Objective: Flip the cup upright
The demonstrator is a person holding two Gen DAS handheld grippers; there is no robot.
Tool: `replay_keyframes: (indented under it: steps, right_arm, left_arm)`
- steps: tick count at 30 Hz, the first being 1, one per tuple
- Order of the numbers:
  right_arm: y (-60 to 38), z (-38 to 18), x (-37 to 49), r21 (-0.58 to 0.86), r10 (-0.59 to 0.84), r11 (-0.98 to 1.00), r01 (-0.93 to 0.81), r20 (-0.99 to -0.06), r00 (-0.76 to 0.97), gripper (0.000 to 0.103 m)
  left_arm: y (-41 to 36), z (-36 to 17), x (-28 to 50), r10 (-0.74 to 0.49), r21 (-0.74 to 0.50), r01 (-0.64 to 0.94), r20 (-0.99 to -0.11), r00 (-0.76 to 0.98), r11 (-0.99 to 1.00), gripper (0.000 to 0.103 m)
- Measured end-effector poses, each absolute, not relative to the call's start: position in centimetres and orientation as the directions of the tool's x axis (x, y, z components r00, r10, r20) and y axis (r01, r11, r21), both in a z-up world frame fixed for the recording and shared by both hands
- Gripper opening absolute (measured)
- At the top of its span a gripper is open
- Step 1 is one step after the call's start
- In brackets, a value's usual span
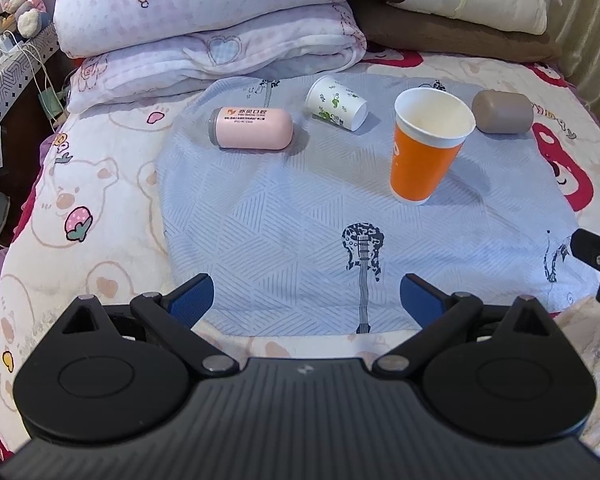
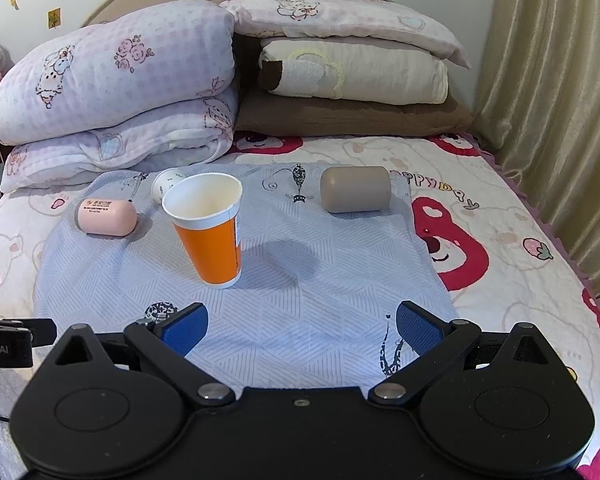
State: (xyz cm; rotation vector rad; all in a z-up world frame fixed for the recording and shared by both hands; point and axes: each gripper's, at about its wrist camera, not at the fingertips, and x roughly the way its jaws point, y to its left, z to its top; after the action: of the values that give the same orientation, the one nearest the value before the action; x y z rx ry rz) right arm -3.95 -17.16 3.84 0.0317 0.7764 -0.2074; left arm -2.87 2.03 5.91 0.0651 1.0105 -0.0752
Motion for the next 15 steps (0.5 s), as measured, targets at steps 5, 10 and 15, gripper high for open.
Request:
replay_keyframes:
  steps: [5,10,15]
  right_arm:
    - [-17.26,3.80,-3.98,-0.047,-0.173,0.979,0.197,-0.698,0.694,0.102]
    - [-17.27,3.79,-3.99,-0.046,-0.173,0.979,0.198,-0.698,0.695,0.102]
    - [-17.30,3.83,-3.93,-0.047,-0.174,0.979,0.199,-0.698,0.694,0.102]
  left_arm:
    - [2.18,5.95,-2.77,-0.032,0.015,0.084,-0.848,0.529,0.996,0.101]
    - [2.11,5.76,-2.68,-0.018,0.028,0.079,-0.848,0.530,0.996,0.101]
    - [2.12,5.74,-2.69,-0.019,0.029,0.081,-0.849,0.529,0.996,0.101]
